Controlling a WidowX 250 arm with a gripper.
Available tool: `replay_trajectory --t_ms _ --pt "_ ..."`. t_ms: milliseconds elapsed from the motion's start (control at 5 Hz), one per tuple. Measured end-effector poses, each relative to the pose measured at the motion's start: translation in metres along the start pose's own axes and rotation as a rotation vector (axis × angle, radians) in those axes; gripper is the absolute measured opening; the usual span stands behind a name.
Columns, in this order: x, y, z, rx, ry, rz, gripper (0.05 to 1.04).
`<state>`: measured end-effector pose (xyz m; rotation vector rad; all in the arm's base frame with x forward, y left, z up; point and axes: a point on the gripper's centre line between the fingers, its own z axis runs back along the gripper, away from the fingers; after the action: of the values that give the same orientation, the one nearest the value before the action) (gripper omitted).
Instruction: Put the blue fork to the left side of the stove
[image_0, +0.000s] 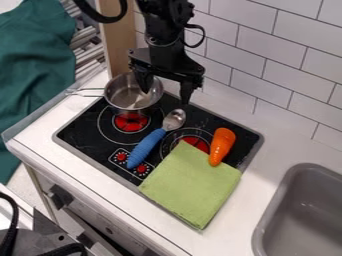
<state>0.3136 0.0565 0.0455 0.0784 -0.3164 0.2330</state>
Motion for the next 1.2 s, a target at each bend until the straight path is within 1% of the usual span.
replay_trajectory --t_ms 200,400,600,800,1000,1200 --pt "-0.008 0.0 -0.008 0.0 0.033 0.001 1.008" --pt "-0.03 0.016 -0.018 -0.01 0.067 0.057 1.008" --pt "-0.047 0.036 -0.025 -0.002 0.088 0.126 1.008" --pt "-0.057 0.047 -0.03 0.005 0.106 0.162 1.008" --pt "-0.071 0.052 -0.047 0.0 0.18 0.167 1.008" --pt "-0.072 0.052 -0.047 -0.003 0.187 0.15 1.008"
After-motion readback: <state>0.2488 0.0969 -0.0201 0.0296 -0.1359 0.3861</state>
